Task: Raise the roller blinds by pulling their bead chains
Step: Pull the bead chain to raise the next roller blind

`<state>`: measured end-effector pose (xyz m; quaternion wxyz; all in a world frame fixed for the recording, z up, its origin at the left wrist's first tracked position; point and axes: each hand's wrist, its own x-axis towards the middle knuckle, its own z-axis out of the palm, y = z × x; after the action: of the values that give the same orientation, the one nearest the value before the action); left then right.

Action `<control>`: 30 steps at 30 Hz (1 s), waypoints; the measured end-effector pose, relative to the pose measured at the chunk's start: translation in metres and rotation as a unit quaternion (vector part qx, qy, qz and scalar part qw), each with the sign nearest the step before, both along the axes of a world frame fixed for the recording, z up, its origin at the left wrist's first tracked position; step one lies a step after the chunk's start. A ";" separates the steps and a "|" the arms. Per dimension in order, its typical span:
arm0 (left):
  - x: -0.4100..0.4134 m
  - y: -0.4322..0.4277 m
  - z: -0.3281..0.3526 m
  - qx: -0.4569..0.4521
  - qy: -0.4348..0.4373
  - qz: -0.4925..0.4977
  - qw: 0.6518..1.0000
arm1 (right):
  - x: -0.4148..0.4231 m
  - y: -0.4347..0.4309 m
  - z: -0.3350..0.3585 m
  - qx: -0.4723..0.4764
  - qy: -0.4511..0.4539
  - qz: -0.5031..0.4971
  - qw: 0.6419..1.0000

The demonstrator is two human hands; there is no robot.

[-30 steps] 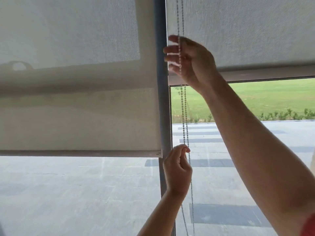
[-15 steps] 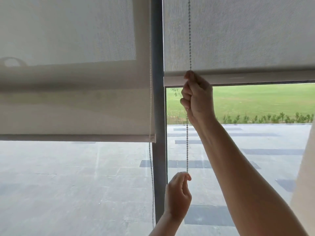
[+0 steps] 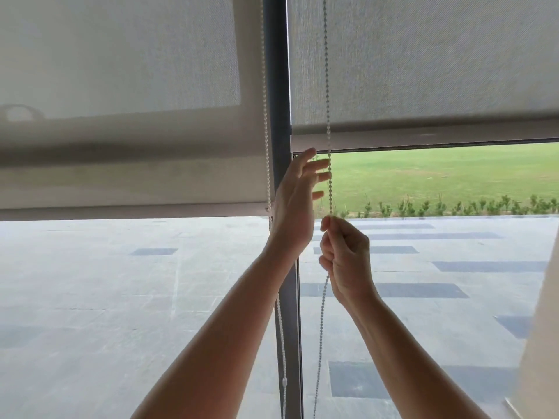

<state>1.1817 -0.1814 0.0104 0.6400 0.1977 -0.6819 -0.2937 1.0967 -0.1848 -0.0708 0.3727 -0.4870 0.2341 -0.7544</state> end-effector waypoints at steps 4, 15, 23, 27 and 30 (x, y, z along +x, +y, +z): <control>-0.008 -0.004 0.029 0.000 0.028 0.003 1.000 | 0.013 0.004 -0.026 0.025 0.012 0.005 1.000; -0.019 -0.020 -0.063 -0.004 0.129 0.105 0.986 | 0.025 0.005 -0.114 0.088 0.073 0.027 0.993; 0.007 -0.021 -0.085 -0.047 0.116 0.168 0.978 | -0.019 -0.020 -0.032 0.122 0.347 0.146 0.918; 0.008 -0.021 -0.085 -0.047 0.110 0.177 0.977 | -0.023 -0.031 0.094 0.022 0.238 0.132 0.962; 0.001 -0.021 -0.086 -0.031 0.094 0.180 0.979 | -0.005 -0.028 0.175 -0.049 0.111 0.233 0.965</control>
<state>1.1830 -0.2025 -0.0755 0.7496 0.2691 -0.5805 -0.1695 1.0920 -0.2128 0.1039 0.4854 -0.6264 0.1168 -0.5986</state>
